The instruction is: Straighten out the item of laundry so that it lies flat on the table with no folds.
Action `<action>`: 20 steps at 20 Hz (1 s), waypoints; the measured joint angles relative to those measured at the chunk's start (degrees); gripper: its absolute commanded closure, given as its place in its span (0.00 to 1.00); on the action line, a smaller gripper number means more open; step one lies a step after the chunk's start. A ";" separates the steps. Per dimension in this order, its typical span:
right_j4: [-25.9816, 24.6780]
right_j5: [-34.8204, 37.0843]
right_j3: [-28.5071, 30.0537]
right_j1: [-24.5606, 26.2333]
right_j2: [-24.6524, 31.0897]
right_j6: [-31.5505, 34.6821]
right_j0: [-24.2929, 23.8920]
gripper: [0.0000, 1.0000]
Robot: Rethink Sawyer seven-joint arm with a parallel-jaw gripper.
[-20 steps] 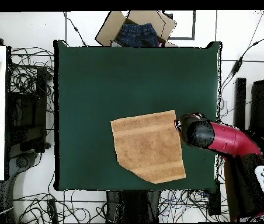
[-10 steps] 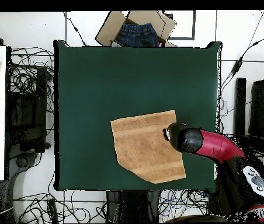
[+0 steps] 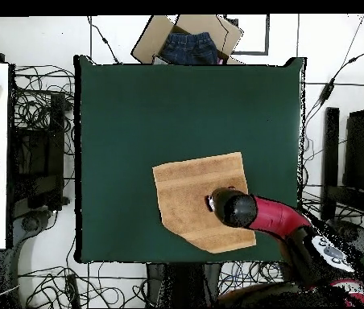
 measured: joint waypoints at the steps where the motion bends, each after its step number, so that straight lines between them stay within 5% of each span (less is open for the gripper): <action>1: 0.08 -0.40 0.20 0.26 -0.02 0.00 -0.01 0.00; 20: 0.85 -8.50 0.24 3.26 -4.80 0.01 4.94 0.00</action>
